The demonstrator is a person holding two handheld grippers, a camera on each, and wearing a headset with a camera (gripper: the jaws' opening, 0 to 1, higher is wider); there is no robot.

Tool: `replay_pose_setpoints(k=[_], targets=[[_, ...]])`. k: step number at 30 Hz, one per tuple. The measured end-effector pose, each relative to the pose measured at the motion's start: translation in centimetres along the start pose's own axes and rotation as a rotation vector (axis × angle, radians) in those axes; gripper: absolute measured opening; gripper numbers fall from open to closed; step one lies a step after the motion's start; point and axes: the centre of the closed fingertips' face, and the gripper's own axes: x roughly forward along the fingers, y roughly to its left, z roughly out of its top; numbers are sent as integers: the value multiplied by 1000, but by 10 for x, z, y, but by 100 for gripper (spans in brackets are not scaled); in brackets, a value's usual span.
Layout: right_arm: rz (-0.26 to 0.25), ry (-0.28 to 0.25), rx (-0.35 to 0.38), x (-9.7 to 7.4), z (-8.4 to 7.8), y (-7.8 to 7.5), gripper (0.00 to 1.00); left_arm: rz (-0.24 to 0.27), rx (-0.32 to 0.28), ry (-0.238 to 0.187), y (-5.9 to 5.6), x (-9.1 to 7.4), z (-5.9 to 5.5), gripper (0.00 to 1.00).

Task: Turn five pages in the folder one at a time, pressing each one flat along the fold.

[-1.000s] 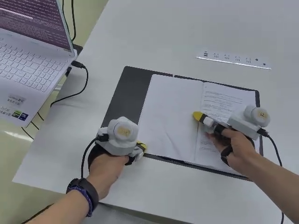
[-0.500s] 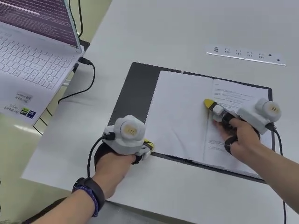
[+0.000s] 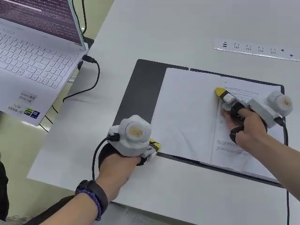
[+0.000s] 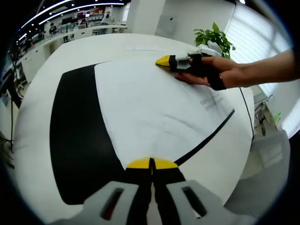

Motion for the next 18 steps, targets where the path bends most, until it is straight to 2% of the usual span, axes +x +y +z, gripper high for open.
replay_pose_setpoints(k=[4,6,9,14,16,18], targets=[[2,-8,0,7,6,-2,0,-4,-4,-2,0,0,0,0],[0,-10,-4,17,13,-11,0,-4,-5,-3,1,1,0,0],[-4,-4,-20,24,18,-11,0,-4,3,-2,0,0,0,0],[-22,-23,-5,35,30,-11,0,-16,1,0,1,0,1,0],[-15,-30,20,36,30,-13,0,-23,-6,1,2,0,1,0],[-8,-31,15,39,32,-17,0,-30,-14,-1,2,0,1,0]])
